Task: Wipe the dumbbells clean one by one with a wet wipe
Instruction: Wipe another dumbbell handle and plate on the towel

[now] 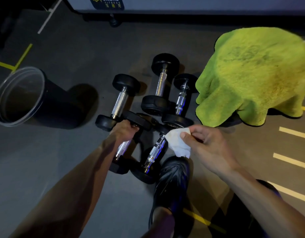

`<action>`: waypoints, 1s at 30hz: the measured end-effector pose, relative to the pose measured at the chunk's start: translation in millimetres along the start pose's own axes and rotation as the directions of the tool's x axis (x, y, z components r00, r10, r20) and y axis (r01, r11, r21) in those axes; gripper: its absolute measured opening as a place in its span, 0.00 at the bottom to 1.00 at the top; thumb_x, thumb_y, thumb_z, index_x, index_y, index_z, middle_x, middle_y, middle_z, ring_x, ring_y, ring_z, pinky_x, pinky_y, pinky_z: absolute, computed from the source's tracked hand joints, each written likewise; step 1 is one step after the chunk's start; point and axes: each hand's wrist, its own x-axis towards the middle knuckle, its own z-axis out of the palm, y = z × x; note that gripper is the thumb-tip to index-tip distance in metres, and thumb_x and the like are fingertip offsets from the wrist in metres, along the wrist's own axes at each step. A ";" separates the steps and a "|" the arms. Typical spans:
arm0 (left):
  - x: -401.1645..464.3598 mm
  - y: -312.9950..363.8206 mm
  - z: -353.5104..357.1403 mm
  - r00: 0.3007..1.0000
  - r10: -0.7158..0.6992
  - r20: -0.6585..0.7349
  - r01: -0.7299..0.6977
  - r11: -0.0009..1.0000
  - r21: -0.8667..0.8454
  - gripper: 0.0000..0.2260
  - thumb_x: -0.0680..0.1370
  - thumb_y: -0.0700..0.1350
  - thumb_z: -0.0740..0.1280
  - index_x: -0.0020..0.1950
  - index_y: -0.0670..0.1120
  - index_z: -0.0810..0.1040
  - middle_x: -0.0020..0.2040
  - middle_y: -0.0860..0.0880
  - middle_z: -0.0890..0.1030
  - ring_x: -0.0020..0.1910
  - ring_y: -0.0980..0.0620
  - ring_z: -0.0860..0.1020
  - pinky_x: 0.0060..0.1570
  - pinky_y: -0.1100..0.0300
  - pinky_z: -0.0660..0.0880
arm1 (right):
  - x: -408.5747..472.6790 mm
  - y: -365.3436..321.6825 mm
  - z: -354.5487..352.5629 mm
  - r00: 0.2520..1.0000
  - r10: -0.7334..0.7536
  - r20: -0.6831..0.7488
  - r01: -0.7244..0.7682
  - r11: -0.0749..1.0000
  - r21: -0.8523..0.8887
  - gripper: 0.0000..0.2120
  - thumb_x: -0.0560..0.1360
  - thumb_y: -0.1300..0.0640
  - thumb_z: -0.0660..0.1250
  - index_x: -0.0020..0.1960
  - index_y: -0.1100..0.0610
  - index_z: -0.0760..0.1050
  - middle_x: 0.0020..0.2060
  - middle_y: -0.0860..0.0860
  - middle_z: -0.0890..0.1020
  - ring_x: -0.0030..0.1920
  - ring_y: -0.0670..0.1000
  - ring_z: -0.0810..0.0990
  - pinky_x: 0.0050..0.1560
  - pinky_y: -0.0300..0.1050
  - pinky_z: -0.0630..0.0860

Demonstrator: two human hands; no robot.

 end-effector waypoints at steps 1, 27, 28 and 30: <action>1.4 -2.9 0.4 1.000 0.025 0.016 -0.025 1.000 0.004 0.19 0.84 0.55 0.66 0.67 0.43 0.81 0.65 0.39 0.83 0.65 0.38 0.81 0.62 0.51 0.77 | -1.8 -0.2 -0.9 1.000 0.004 -0.001 -0.004 1.000 0.009 0.05 0.80 0.54 0.72 0.47 0.54 0.84 0.41 0.39 0.88 0.45 0.39 0.86 0.45 0.27 0.75; -173.7 138.1 -143.2 0.564 0.535 -0.629 -0.825 0.321 -0.466 0.09 0.78 0.44 0.67 0.43 0.44 0.85 0.38 0.43 0.87 0.39 0.46 0.87 0.39 0.52 0.81 | -32.7 -81.9 -65.7 0.902 -0.200 -0.382 0.273 0.951 0.147 0.07 0.77 0.58 0.74 0.41 0.51 0.86 0.32 0.51 0.86 0.32 0.43 0.80 0.34 0.33 0.74; -178.7 162.6 -153.5 0.523 0.530 -0.667 -0.848 0.248 -0.468 0.09 0.78 0.45 0.67 0.43 0.46 0.86 0.40 0.47 0.88 0.41 0.52 0.86 0.42 0.57 0.80 | -34.4 -94.9 -77.5 0.871 -0.218 -0.440 0.313 0.937 0.155 0.05 0.76 0.57 0.74 0.42 0.50 0.86 0.31 0.53 0.85 0.31 0.44 0.78 0.33 0.34 0.73; -189.6 212.5 -174.0 0.458 0.532 -0.712 -0.875 0.127 -0.468 0.09 0.78 0.47 0.67 0.41 0.49 0.85 0.39 0.50 0.88 0.40 0.55 0.85 0.43 0.59 0.78 | -38.3 -116.5 -99.4 0.814 -0.253 -0.523 0.371 0.919 0.132 0.04 0.76 0.55 0.74 0.43 0.48 0.85 0.32 0.55 0.85 0.30 0.46 0.76 0.31 0.33 0.73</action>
